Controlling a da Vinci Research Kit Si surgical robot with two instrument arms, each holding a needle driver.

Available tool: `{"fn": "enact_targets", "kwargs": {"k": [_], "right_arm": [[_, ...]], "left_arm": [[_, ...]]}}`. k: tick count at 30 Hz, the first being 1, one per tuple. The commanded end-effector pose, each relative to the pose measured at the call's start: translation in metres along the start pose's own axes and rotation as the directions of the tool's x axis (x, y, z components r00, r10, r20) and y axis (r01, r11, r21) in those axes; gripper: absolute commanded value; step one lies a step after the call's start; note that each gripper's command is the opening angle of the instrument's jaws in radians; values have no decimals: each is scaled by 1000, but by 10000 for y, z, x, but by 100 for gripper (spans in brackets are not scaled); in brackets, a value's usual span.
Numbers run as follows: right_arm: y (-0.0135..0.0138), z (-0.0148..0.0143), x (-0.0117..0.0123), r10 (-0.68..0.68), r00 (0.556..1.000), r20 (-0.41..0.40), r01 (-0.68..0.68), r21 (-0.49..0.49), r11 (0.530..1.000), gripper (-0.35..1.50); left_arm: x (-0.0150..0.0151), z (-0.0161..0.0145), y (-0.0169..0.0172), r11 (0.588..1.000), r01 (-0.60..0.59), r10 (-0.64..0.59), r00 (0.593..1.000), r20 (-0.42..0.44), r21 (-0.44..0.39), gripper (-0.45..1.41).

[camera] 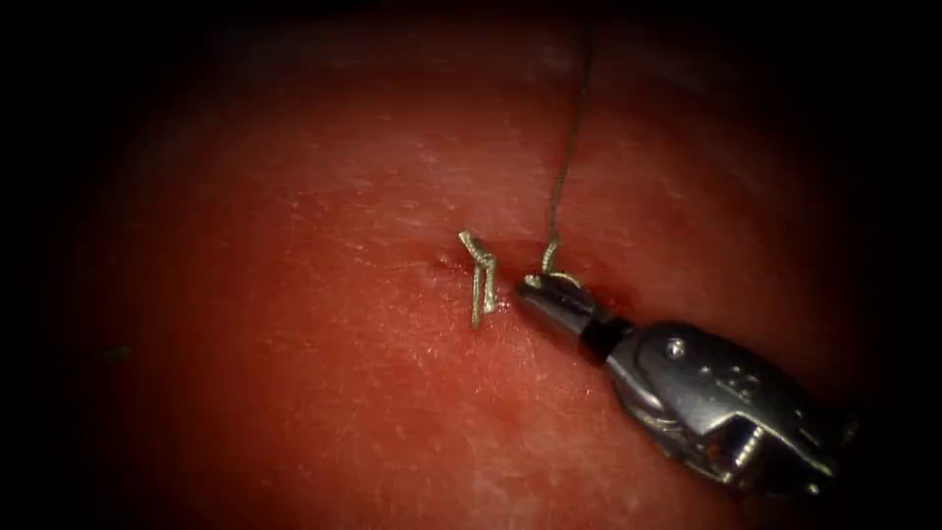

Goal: Wound Closure

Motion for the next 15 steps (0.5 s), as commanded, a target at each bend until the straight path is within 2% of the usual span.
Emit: {"fn": "enact_targets", "kwargs": {"k": [1, 15], "right_arm": [[-7, 2, -7, 1, 1000, 2, -1, 6, 1000, -35], [-27, -23, -19, -8, 1000, 17, 8, 25, 1000, -35]], "left_arm": [[6, 7, -7, 1000, 0, 0, 1000, -2, 2, -35], [29, 20, -43, 1000, 12, -12, 1000, -7, 29, -35]]}}
